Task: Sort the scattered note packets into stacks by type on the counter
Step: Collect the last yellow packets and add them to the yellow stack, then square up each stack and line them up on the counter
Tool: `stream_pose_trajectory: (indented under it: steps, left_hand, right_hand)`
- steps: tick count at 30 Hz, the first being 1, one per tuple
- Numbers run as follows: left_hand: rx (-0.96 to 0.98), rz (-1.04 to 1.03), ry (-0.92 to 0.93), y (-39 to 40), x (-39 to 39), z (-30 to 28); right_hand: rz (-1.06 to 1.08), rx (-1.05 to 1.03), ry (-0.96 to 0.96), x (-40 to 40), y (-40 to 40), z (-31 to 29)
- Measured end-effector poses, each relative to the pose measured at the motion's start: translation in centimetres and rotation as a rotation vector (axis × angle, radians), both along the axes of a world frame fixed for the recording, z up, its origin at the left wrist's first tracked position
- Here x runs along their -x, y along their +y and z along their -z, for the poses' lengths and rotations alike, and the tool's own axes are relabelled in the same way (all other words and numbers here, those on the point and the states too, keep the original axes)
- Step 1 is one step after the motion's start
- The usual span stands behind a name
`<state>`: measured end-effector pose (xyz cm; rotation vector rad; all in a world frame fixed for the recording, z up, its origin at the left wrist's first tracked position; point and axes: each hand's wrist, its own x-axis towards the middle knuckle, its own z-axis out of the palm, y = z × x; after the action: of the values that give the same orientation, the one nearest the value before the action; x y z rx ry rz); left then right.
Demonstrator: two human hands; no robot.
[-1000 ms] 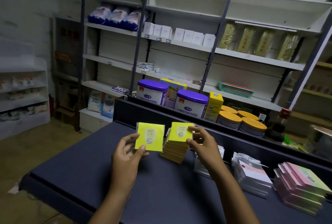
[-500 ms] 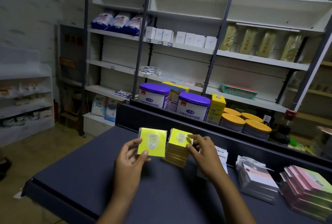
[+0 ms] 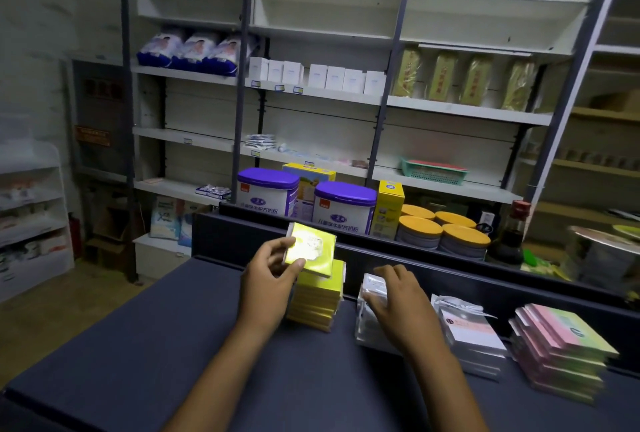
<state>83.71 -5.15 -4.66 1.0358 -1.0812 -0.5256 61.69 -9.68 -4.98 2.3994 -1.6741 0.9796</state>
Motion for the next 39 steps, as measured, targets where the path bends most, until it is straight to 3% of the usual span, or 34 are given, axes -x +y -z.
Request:
stream_pose_trajectory:
  steps: [8,21,29,33,39]
  left_hand:
    - [-0.139,-0.081,-0.223,-2.2,0.6,2.0]
    - [-0.091,-0.254,-0.552,-1.5,0.8,2.9]
    - [-0.116,-0.215,-0.552,-1.4,0.5,3.1]
    - [-0.113,-0.214,-0.542,-0.9,0.4,2.5]
    - [0.045,-0.446,-0.927,0.0,2.5,0.1]
  right_hand:
    - [0.018,0.001,-0.031,-0.2,-0.2,0.2]
    - [0.018,-0.038,-0.065,-1.0,-0.3,0.9]
    - [0.018,-0.052,-0.037,-1.1,-0.2,0.7]
    - [0.025,-0.069,0.082,-0.6,0.2,-0.1]
    - [0.045,-0.085,0.232,3.3,1.2,-1.3]
